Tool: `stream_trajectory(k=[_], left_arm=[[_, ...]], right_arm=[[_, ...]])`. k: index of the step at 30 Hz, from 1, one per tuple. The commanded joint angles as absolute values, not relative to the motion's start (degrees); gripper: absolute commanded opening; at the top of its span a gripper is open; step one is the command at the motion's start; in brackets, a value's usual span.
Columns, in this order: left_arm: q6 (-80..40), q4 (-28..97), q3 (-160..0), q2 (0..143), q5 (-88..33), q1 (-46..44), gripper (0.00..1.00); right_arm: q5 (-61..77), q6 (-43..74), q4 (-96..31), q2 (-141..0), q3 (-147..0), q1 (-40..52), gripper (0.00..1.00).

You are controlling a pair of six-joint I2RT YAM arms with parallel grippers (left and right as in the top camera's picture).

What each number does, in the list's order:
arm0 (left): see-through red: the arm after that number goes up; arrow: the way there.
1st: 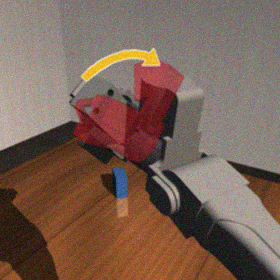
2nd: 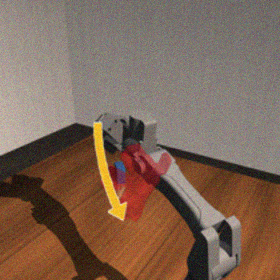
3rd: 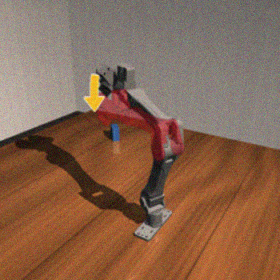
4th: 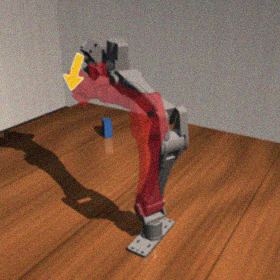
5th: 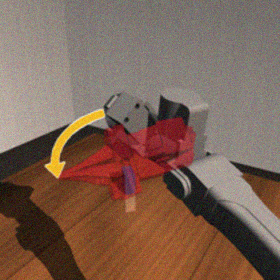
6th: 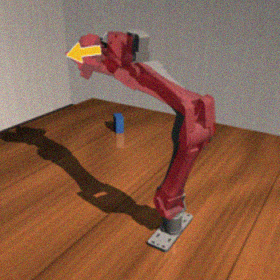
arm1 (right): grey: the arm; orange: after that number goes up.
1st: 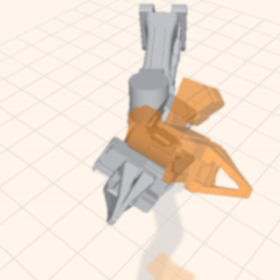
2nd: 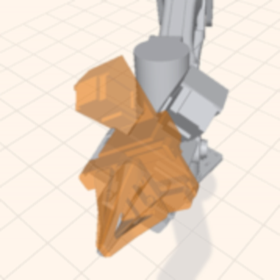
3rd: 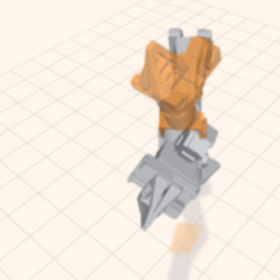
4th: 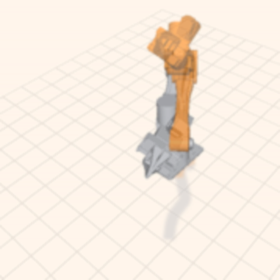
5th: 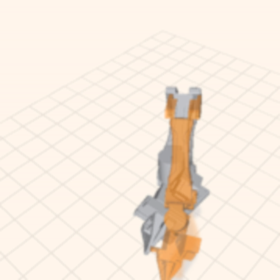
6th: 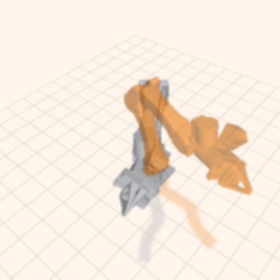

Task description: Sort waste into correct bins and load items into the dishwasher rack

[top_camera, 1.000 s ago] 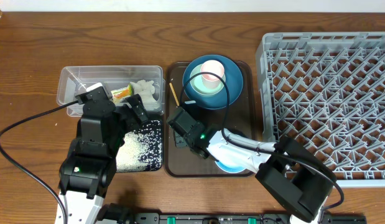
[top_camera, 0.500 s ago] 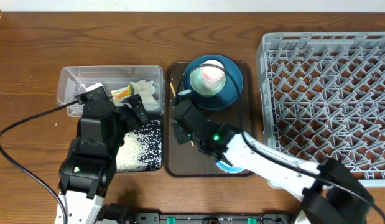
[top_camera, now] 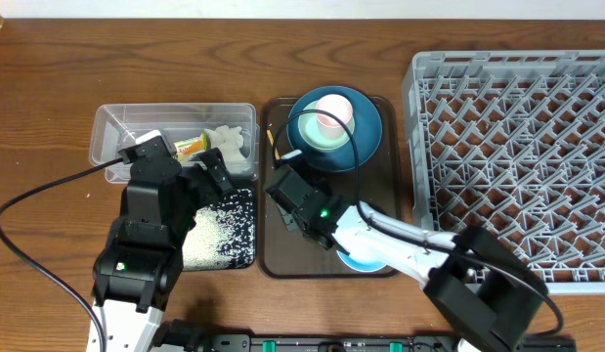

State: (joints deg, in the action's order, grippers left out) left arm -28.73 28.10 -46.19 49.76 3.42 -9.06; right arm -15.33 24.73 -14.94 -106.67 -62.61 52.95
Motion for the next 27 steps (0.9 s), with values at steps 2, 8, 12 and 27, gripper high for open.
stream_trajectory(k=[2,8,12,27], left_arm=[[-29.3,28.1,-46.0,49.8,4.5,-8.8,0.98],[-29.3,28.1,-46.0,49.8,4.5,-8.8,0.98],[-29.3,28.1,-46.0,49.8,4.5,-8.8,0.98],[-29.3,28.1,-46.0,49.8,4.5,-8.8,0.98]], right_arm=[[-15.6,23.9,-13.9,-107.4,-62.8,52.2,0.30],[-15.6,23.9,-13.3,-108.0,-62.8,52.1,0.30],[-15.6,24.0,-12.9,-108.7,-62.8,52.2,0.31],[-15.6,24.4,-12.1,-110.0,-62.8,52.2,0.28]])
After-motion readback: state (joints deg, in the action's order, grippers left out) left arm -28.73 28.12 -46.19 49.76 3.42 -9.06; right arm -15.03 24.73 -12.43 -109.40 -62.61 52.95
